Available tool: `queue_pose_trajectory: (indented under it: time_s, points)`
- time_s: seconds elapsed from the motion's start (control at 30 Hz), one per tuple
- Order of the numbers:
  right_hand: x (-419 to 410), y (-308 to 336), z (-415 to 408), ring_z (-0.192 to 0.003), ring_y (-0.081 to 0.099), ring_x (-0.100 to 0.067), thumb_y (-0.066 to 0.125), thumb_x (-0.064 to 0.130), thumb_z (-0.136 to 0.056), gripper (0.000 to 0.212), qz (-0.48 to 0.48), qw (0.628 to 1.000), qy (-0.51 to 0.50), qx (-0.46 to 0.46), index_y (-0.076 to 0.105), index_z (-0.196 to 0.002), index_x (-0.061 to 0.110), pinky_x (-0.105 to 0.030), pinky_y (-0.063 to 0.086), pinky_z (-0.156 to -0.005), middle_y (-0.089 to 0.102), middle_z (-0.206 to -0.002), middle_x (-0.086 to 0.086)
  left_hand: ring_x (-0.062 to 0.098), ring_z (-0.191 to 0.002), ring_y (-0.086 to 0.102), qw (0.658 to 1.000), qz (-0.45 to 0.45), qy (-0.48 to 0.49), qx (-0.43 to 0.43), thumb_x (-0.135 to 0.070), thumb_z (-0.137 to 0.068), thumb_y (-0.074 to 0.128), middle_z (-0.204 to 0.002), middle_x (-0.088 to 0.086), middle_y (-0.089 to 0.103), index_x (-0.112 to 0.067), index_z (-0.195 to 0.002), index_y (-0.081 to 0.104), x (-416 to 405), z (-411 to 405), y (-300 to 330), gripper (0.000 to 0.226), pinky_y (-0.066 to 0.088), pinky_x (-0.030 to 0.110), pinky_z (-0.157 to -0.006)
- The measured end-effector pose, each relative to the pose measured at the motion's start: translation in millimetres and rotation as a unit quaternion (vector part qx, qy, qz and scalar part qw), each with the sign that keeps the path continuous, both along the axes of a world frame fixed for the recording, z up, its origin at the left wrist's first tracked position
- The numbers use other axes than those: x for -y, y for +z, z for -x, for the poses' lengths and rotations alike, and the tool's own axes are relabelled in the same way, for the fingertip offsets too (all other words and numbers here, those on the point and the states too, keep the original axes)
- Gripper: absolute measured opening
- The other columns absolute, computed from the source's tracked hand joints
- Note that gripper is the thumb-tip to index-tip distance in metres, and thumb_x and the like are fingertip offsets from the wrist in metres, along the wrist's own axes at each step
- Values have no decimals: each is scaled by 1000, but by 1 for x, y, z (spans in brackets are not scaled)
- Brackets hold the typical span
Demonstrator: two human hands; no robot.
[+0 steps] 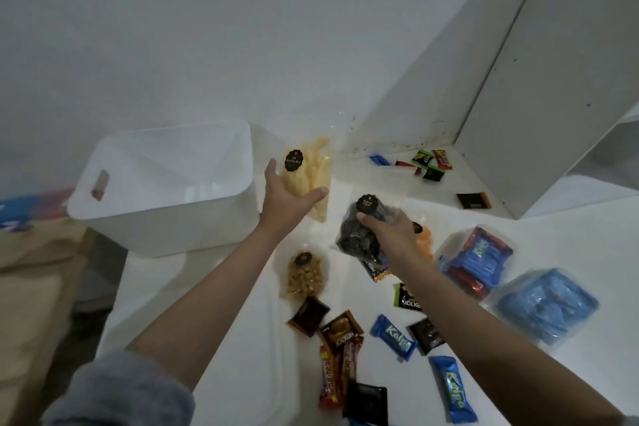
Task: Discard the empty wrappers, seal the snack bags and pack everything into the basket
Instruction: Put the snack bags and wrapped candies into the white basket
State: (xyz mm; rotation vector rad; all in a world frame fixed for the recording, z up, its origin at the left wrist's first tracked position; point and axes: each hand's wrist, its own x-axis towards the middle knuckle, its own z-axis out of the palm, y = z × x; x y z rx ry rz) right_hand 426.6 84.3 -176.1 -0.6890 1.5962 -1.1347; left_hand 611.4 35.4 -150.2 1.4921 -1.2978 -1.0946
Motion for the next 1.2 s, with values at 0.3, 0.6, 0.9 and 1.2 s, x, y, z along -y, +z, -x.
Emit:
queue_pose_trajectory:
  time_s: [0.3, 0.6, 0.9, 1.2]
  points:
    - [32, 98, -106, -98, 57, -23, 51, 41, -94, 22, 100, 995, -25, 11, 50, -106, 23, -35, 52, -78, 55, -108, -5, 25, -140, 26, 1000, 21, 1, 13, -42, -58, 87, -152, 8, 12, -18, -149, -3, 11, -117, 71, 130, 33, 46, -113]
    - [73, 137, -183, -90, 58, -19, 58, 27, -89, 5, 116, 993, -3, -14, 55, -88, 23, -34, 51, -76, 59, -102, -2, 24, -134, 36, 998, 11, 61, 2, -68, -37, 77, -147, 6, 25, -20, -146, 13, 48, -186, 71, 135, 37, 43, -110]
    - [122, 124, -189, -95, 61, -22, 56, 37, -91, 25, 94, 992, -70, -44, 57, -98, 13, -42, 56, -86, 61, -98, -5, 27, -131, 27, 983, -54, -45, 167, -62, -51, 79, -136, 9, 23, -28, -139, 22, 111, -202, 10, 110, 31, 40, -110]
    - [152, 88, -152, -101, 61, -27, 59, 33, -91, 18, 39, 993, -111, 7, 56, -88, 15, -46, 55, -87, 62, -103, -9, 19, -104, 52, 935, -124, -190, 273, -37, -52, 92, -118, -4, 53, -20, -132, 35, 165, -196, -51, 99, 44, 30, -86]
